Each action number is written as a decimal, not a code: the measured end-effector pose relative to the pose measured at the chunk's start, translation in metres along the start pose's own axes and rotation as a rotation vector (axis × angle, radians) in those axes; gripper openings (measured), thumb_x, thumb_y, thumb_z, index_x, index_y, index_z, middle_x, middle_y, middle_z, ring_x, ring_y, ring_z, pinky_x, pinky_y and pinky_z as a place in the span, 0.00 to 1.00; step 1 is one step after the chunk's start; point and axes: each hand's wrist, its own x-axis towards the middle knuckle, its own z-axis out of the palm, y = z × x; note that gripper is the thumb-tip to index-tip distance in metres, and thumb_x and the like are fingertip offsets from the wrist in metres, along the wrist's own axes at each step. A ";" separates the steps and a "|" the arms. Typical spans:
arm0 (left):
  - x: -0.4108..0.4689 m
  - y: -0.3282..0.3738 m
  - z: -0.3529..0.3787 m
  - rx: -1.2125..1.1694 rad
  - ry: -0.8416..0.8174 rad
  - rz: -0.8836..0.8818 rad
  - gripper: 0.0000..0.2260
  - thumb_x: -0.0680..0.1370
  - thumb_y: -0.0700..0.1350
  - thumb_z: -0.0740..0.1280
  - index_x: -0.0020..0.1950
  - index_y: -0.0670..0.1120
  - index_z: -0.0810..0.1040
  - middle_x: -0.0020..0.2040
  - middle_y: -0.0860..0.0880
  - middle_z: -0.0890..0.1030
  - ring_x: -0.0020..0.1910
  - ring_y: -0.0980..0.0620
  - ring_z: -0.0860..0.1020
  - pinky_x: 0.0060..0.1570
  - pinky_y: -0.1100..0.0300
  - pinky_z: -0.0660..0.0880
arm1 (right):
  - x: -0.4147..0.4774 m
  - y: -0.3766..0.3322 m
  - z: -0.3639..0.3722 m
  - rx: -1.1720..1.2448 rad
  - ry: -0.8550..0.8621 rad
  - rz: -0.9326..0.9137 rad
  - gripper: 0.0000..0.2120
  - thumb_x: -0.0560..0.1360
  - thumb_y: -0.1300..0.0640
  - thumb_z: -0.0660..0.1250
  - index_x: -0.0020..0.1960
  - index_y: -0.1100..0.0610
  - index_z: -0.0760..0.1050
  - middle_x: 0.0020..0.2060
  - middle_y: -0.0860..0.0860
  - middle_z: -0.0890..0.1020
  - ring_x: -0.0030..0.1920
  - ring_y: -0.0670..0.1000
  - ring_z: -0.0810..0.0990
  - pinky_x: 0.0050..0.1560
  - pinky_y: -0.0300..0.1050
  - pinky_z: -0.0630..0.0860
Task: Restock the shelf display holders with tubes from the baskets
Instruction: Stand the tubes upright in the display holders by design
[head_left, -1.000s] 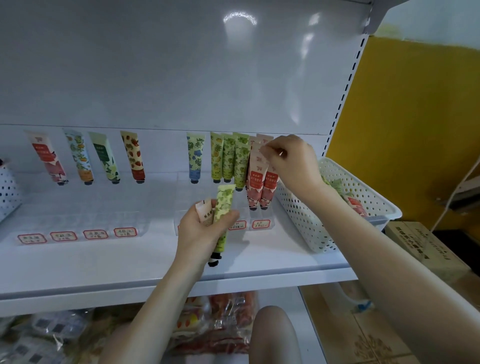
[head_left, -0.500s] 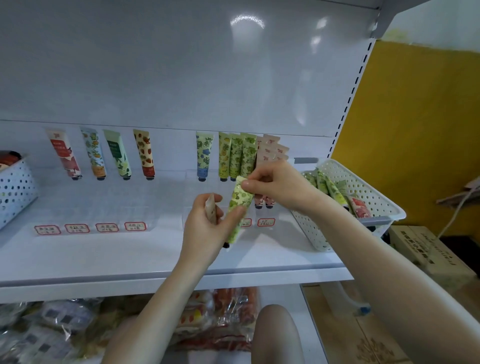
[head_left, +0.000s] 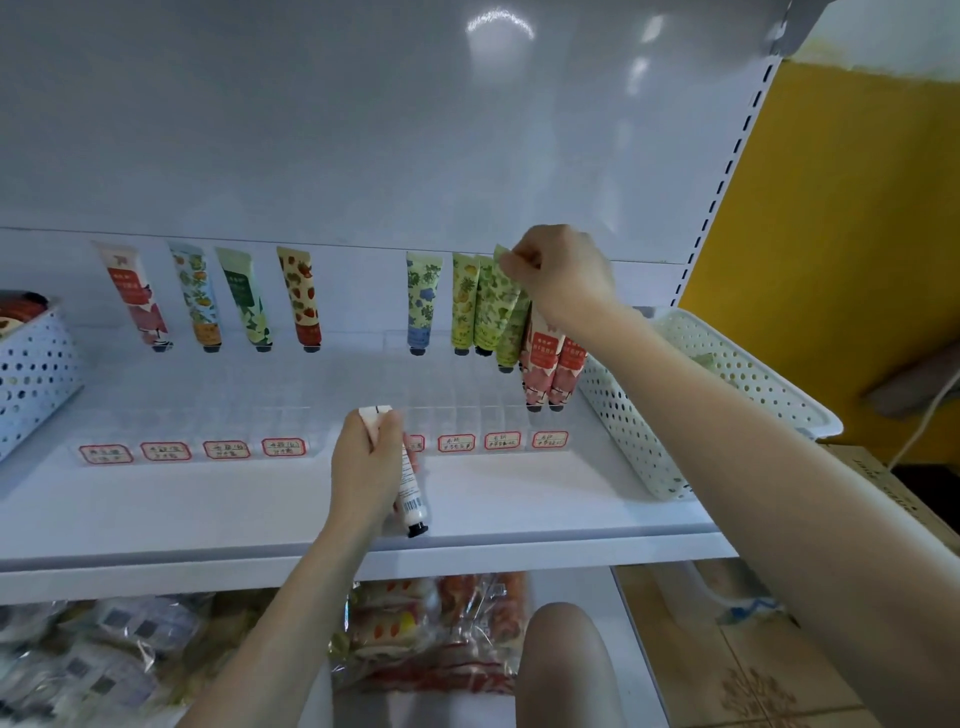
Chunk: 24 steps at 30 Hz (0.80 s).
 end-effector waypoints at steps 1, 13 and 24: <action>0.003 -0.002 0.000 0.039 0.008 0.003 0.06 0.81 0.47 0.58 0.50 0.45 0.68 0.39 0.49 0.73 0.37 0.54 0.73 0.34 0.64 0.68 | 0.004 -0.002 0.004 -0.046 -0.013 0.007 0.14 0.80 0.51 0.58 0.51 0.61 0.77 0.45 0.56 0.82 0.45 0.58 0.80 0.41 0.46 0.72; 0.004 -0.014 -0.003 0.048 0.076 0.095 0.07 0.80 0.45 0.60 0.42 0.48 0.68 0.36 0.49 0.73 0.34 0.55 0.72 0.33 0.65 0.68 | 0.013 0.002 0.036 -0.325 0.109 -0.120 0.14 0.80 0.52 0.57 0.48 0.59 0.78 0.41 0.54 0.78 0.50 0.56 0.74 0.48 0.45 0.63; 0.003 -0.015 -0.006 0.010 0.067 0.104 0.07 0.80 0.44 0.61 0.44 0.44 0.70 0.35 0.48 0.74 0.33 0.54 0.72 0.32 0.64 0.67 | 0.018 0.006 0.039 -0.399 0.059 -0.143 0.15 0.79 0.49 0.58 0.50 0.58 0.78 0.47 0.53 0.80 0.54 0.55 0.73 0.52 0.45 0.64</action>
